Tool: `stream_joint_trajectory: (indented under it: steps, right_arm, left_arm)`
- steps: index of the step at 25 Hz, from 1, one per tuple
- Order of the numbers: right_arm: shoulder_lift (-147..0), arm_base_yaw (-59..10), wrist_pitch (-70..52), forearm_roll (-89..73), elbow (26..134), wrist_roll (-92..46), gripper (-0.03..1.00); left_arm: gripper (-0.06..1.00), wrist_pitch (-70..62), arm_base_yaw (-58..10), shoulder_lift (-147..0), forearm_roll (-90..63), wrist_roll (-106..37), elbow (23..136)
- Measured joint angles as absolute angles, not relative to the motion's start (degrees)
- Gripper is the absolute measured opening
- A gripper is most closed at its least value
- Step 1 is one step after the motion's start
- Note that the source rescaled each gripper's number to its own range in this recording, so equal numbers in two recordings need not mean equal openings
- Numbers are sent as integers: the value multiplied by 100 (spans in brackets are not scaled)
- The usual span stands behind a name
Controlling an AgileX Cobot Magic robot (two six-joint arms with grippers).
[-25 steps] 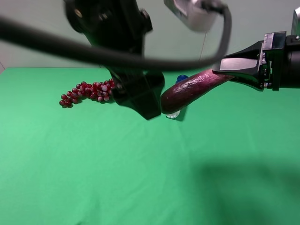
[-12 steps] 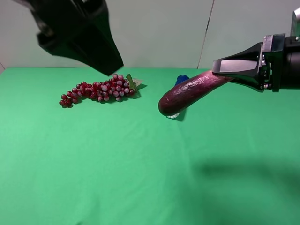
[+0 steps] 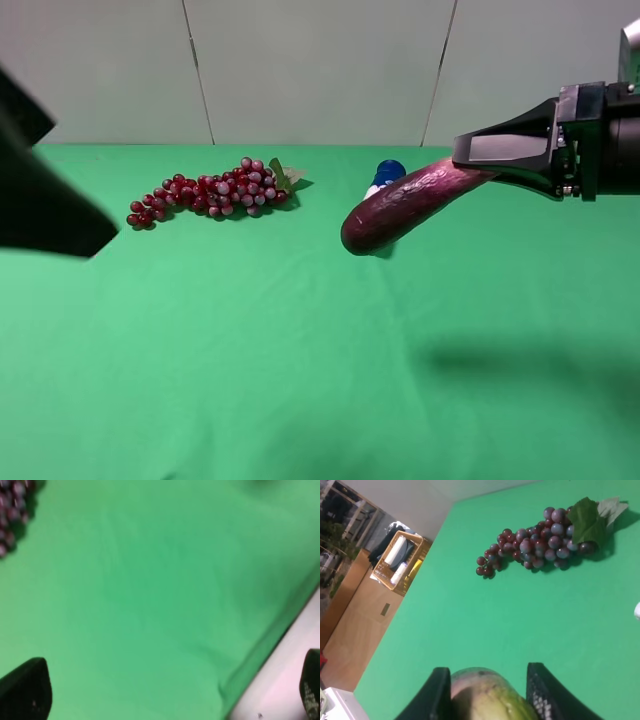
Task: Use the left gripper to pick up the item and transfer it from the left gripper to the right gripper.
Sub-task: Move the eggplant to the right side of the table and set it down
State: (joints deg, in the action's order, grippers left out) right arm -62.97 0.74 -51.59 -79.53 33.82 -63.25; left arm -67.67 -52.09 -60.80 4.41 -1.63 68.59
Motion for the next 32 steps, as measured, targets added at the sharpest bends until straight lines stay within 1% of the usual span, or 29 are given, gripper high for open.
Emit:
stream_joint_trajectory:
  steps: [3, 4, 6, 7, 11, 17, 21, 26, 32]
  right_arm:
    - [-6297, 74, -5159, -7918, 3382, -6325, 3]
    - [-6297, 74, -5159, -7918, 3382, -6325, 3]
    - [-6297, 74, -5159, -7898, 3382, -6325, 3]
    - [-6297, 74, -5159, -7890, 3382, -6325, 3]
    - [-6297, 74, -5159, -7875, 3382, -6325, 3]
    - [-6297, 74, -5159, -7875, 3382, -6325, 3]
    - [-6297, 74, -5159, -7875, 3382, -6325, 3]
    - [-6297, 74, -5159, -7875, 3382, -6325, 3]
    - [-6297, 74, -5153, -7869, 3382, -6262, 3]
  left_arm:
    - [100, -6767, -5209, -5443, 441, 227, 6129]
    - [100, -6767, -5209, -5443, 441, 227, 6129]
    - [100, -6761, -5209, -5075, 441, 428, 5782]
    - [100, -6716, -5209, -4701, 441, 594, 5397]
    - [100, -6296, -5209, -3800, 441, 892, 4659]
    - [100, -5743, -5209, -2338, 441, 948, 3614]
    - [100, -5700, -5209, -1357, 441, 964, 3215]
    - [100, -5720, -5209, -397, 467, 971, 3010]
    - [100, -6084, -5209, -88, 484, 1078, 2763]
